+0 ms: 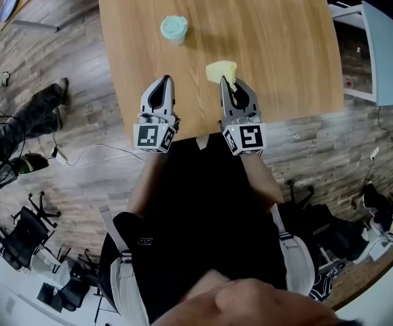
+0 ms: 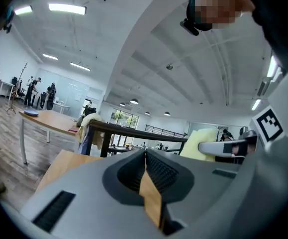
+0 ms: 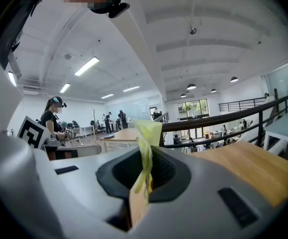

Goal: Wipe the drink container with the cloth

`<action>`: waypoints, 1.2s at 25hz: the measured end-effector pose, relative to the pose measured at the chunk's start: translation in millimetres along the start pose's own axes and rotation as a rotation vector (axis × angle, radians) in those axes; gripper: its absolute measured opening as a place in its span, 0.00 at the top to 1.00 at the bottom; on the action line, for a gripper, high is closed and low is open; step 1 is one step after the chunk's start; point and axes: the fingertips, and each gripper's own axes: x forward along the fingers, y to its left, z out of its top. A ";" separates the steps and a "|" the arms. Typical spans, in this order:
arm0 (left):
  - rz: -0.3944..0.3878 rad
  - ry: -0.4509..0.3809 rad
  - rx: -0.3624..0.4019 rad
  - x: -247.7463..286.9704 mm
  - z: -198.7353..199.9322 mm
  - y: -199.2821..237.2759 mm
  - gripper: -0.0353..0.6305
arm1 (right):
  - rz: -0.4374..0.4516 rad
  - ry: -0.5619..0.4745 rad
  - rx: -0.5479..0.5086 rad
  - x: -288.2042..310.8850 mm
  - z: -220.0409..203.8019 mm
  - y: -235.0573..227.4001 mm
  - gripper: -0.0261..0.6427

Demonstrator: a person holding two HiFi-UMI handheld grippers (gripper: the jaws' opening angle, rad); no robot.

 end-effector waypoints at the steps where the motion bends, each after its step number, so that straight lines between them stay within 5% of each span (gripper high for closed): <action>1: 0.003 0.002 0.007 5.4 -0.2 0.7 0.91 | 0.004 0.000 0.003 2.7 -0.2 -2.8 0.90; 12: 0.167 0.007 0.005 68.4 -5.3 28.9 0.91 | 0.127 0.017 0.017 54.4 -6.2 -28.7 0.90; 30: 0.243 0.127 -0.023 122.8 -49.1 91.7 0.91 | 0.172 0.110 0.055 144.7 -67.6 -41.0 0.90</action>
